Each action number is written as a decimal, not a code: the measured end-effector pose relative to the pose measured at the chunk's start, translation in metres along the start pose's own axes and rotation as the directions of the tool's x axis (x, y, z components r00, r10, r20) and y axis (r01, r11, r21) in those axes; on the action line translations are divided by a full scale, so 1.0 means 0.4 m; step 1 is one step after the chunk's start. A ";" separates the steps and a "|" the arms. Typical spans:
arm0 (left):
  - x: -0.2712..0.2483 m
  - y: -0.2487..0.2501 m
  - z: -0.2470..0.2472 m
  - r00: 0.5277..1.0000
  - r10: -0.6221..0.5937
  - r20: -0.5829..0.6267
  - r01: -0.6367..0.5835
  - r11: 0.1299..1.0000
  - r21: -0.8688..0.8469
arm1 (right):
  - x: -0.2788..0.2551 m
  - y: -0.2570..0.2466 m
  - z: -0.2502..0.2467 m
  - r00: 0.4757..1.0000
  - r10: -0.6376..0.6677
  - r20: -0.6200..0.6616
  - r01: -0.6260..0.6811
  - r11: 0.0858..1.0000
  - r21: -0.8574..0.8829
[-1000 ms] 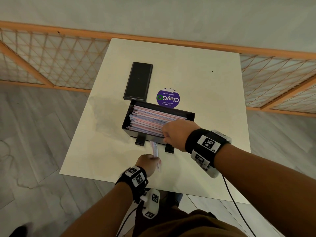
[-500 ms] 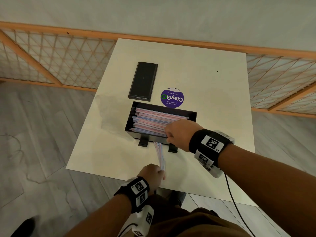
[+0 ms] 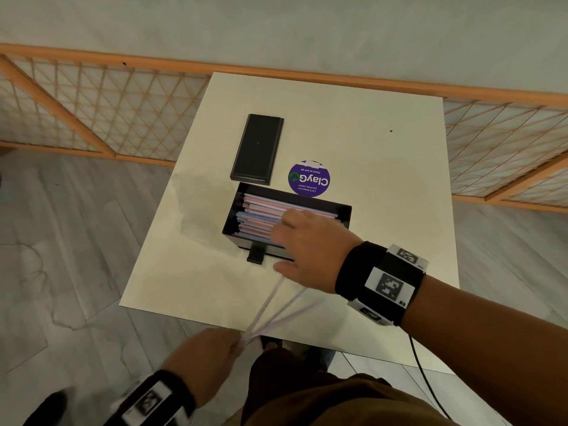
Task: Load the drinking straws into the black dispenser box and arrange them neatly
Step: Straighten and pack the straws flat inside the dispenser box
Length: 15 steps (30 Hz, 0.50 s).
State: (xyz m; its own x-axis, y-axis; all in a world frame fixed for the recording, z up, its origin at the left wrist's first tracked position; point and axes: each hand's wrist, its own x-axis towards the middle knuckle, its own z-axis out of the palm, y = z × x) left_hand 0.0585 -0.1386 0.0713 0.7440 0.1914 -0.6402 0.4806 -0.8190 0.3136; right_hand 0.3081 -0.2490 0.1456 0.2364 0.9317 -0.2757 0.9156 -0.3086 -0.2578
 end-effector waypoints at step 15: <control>0.282 0.115 -0.356 0.848 0.201 -0.491 -0.077 0.962 0.262 | 0.108 0.113 -0.065 0.980 0.169 0.105 -0.158 0.982 -0.107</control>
State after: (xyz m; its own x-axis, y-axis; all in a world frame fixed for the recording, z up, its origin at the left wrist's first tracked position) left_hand 0.2308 -0.0776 0.1133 0.9552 0.2633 -0.1353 0.2839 -0.9442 0.1672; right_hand 0.3681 -0.2178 0.1459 0.3528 0.8407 -0.4108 0.8961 -0.4300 -0.1104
